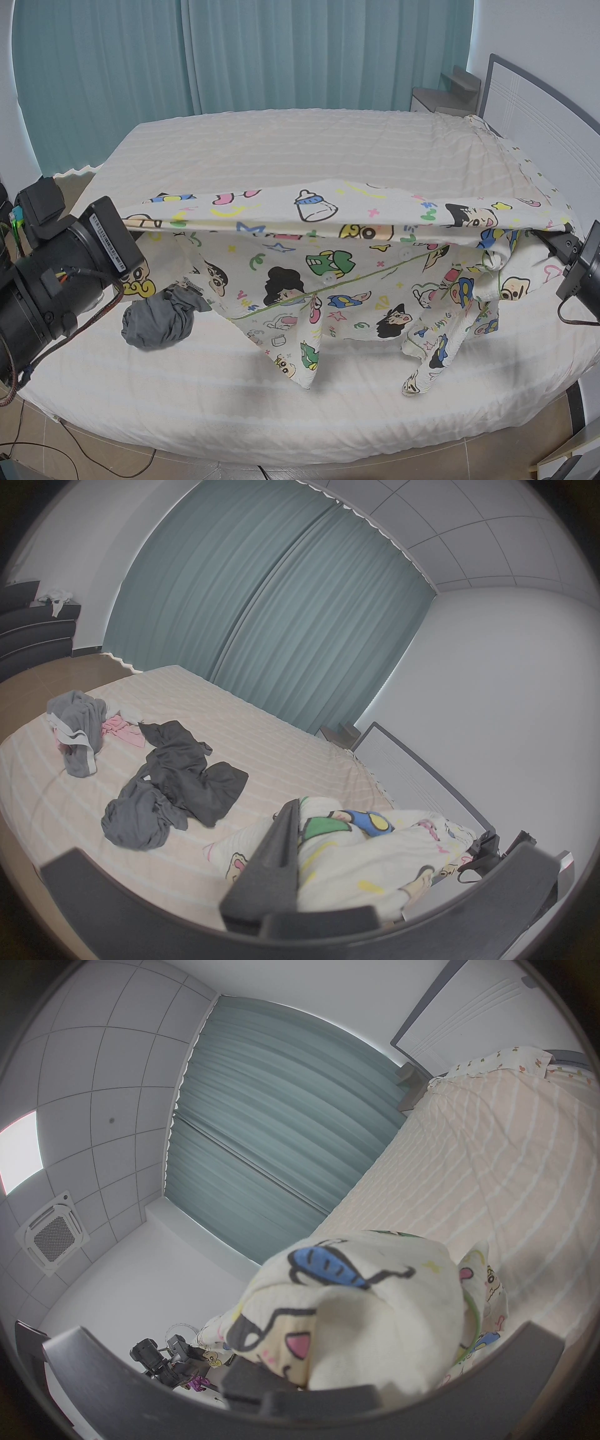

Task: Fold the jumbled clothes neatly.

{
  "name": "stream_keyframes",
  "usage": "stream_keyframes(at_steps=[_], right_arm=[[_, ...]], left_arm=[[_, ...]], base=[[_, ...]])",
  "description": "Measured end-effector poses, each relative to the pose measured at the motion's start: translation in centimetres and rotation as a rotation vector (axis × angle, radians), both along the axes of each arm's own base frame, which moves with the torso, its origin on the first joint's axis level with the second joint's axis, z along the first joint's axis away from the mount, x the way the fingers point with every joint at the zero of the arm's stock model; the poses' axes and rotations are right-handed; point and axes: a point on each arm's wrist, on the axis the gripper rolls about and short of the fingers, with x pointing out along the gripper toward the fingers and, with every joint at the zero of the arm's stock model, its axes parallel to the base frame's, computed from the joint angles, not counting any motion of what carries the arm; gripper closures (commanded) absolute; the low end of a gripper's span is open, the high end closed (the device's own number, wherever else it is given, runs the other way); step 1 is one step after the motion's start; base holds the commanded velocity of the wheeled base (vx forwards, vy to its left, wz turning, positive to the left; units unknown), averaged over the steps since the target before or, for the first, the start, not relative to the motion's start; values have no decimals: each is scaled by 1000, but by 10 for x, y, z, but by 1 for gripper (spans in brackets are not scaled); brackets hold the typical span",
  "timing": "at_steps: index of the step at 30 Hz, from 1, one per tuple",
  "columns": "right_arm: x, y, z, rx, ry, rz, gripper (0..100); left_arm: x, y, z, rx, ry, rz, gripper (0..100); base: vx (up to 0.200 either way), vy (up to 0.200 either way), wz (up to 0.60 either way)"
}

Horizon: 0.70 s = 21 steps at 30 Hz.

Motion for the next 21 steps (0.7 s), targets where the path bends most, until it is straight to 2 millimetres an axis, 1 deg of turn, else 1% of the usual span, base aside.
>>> stream_keyframes(at_steps=[16, 21], right_arm=[[-7, -2, 0, 2, -9, -1, 100], [-7, -2, -2, 0, -3, 0, 100]], left_arm=[[2, -2, -2, 8, 9, 2, 100], [3, -2, -4, 15, 17, 3, 100]], base=[[0, -200, 0], [0, 0, 0]])
